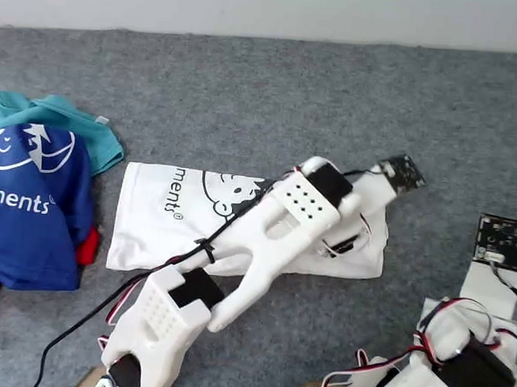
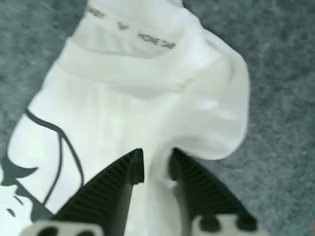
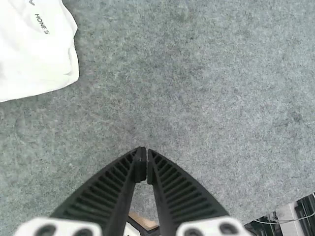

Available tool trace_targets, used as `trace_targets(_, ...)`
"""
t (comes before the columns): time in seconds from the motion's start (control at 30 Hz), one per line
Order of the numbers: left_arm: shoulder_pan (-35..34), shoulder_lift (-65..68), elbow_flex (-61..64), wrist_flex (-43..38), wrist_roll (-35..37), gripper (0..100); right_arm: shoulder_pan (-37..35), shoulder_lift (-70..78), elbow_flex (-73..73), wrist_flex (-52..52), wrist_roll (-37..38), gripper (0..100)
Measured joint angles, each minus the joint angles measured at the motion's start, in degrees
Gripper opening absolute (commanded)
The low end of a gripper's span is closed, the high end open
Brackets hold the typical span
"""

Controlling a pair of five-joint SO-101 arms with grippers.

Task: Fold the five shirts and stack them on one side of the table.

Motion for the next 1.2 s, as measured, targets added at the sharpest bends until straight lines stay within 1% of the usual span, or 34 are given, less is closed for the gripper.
trace_targets(0.17, -3.25, 0.00, 0.00, -4.84, 0.00, 22, 0.00, 0.00, 0.00, 0.00, 0.00, 1.4)
trace_targets(0.33, -8.70, 2.73, 0.00, -9.67, 0.00, 22, 0.00, 0.00, 0.00, 0.00, 0.00, 1.4)
trace_targets(0.5, -12.48, 4.57, 0.00, -10.55, -2.46, 22, 0.00, 0.00, 0.00, 0.00, 0.00, 1.4)
trace_targets(0.6, -12.75, 4.31, -1.23, -6.95, -3.08, 22, 0.00, 0.00, 0.00, 0.00, 0.00, 1.4)
trace_targets(0.73, -12.40, 1.41, -6.33, 0.88, -3.08, 22, 0.00, 0.00, 0.00, 0.00, 0.00, 1.4)
trace_targets(0.83, -10.11, -1.49, -9.85, 7.03, -3.08, 22, 0.00, 0.00, 0.00, 0.00, 0.00, 1.4)
trace_targets(0.93, -6.86, -3.60, -11.60, 11.52, -3.16, 22, 0.00, 0.00, 0.00, 0.00, 0.00, 1.4)
trace_targets(1.1, -4.75, -4.04, -11.96, 12.40, -3.16, 22, 0.00, 0.00, 0.00, 0.00, 0.00, 1.3)
trace_targets(1.2, -4.75, -1.76, -11.96, 9.14, -3.16, 22, 0.00, 0.00, 0.00, 0.00, 0.00, 1.3)
